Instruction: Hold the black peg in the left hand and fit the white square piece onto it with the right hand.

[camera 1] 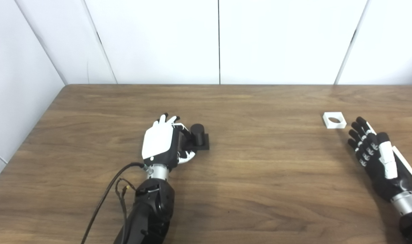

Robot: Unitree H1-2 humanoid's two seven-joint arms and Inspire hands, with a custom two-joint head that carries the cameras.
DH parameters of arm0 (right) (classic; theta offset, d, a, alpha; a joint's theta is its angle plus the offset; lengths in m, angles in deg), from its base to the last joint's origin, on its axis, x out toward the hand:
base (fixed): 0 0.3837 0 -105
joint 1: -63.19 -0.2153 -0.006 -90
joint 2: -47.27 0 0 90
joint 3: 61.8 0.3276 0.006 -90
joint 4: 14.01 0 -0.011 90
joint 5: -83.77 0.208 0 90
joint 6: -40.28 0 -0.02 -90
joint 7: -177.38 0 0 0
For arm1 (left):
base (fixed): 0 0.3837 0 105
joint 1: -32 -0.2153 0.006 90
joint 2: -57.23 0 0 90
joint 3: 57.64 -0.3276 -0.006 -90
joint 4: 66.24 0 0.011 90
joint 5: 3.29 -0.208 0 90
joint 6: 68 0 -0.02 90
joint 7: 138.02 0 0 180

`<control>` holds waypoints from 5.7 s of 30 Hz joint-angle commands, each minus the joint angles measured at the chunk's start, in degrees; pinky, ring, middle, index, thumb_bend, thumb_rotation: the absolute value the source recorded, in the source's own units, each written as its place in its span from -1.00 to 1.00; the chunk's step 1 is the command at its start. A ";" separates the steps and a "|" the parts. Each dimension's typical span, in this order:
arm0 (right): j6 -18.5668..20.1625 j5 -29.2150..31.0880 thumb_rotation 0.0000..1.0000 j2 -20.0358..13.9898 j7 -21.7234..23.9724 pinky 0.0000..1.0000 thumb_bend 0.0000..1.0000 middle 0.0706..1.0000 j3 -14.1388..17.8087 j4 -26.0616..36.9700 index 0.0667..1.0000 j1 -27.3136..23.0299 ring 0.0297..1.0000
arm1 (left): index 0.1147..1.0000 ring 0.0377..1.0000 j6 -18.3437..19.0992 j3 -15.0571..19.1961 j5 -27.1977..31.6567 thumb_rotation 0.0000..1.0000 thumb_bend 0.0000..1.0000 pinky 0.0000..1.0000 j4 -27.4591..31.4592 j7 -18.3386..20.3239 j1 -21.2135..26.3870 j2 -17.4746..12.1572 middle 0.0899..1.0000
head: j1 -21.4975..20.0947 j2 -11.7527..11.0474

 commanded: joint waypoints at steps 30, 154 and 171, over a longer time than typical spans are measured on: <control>2.71 -0.19 0.97 2.16 -2.20 1.00 0.33 1.00 -2.31 1.85 1.00 2.54 1.00 | -0.15 1.00 -4.17 -10.28 -3.59 -0.88 0.03 0.85 11.80 5.26 -11.72 2.59 0.80 | -2.14 0.48; 2.24 0.11 0.99 1.33 -1.92 1.00 0.39 1.00 -2.74 0.05 1.00 2.93 1.00 | 0.27 1.00 -7.69 -4.18 -11.00 -0.67 0.65 0.94 18.05 27.45 -5.41 4.24 0.85 | -0.86 1.53; 2.85 0.29 1.00 1.46 -2.13 1.00 0.41 1.00 -2.78 0.58 1.00 3.03 1.00 | 0.23 1.00 -6.76 -4.61 -16.05 -0.72 0.53 1.00 19.99 37.24 -3.58 3.72 0.85 | -0.62 1.98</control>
